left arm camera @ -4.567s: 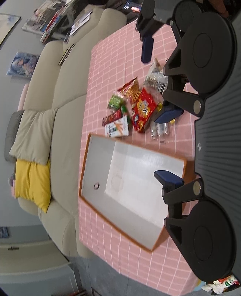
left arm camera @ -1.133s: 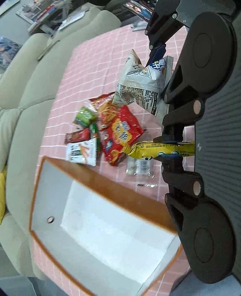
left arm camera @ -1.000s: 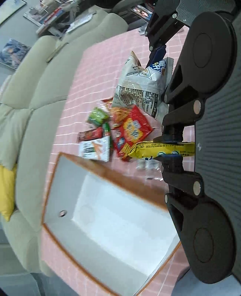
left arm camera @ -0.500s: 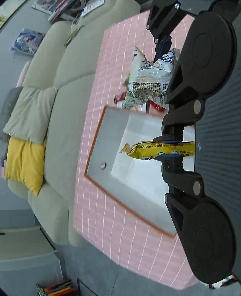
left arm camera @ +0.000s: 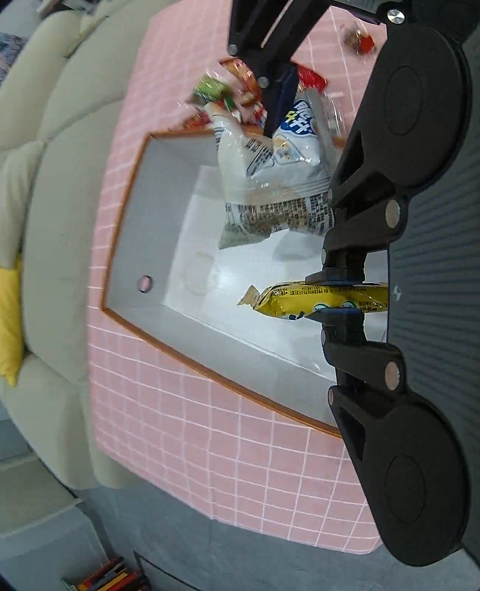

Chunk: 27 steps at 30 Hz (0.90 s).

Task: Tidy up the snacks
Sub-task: 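Carry both packets over the box and open both grippers to drop them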

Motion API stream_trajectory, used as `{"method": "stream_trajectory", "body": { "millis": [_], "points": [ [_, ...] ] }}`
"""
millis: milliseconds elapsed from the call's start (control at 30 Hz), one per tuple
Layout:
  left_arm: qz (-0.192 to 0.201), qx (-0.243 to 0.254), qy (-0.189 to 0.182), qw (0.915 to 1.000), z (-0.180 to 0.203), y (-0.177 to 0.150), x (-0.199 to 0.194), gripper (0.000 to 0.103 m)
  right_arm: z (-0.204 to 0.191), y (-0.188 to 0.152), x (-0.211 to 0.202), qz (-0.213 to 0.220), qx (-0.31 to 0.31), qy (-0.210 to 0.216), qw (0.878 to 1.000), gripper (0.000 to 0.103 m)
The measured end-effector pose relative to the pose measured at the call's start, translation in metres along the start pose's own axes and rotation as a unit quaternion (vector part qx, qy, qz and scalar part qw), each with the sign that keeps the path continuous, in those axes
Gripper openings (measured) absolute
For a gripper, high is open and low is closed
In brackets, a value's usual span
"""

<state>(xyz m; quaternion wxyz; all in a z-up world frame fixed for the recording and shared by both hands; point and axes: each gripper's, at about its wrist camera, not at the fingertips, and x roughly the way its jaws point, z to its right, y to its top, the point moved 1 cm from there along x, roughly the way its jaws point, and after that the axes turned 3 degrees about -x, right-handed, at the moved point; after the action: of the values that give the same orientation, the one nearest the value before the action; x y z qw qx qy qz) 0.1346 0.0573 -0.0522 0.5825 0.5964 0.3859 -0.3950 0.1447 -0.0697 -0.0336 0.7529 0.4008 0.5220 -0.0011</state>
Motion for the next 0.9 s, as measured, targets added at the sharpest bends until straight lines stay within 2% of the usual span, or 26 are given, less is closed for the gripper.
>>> {"method": "stream_trajectory", "body": {
  "millis": [467,700,900],
  "points": [
    [-0.071,0.024,0.001,0.9971,-0.015,0.009,0.053,0.010,-0.007,0.021,0.087,-0.104,-0.055,0.050,0.992,0.042],
    [-0.099,0.033,0.016,0.9944,-0.018,0.006,0.073,0.011,-0.009,0.017,0.114,-0.149,-0.055,0.073,0.985,0.043],
    [-0.104,0.036,0.024,0.9936,-0.017,0.004,0.078,0.012,-0.005,0.015,0.129,-0.170,-0.045,0.081,0.981,0.045]
  ]
}}
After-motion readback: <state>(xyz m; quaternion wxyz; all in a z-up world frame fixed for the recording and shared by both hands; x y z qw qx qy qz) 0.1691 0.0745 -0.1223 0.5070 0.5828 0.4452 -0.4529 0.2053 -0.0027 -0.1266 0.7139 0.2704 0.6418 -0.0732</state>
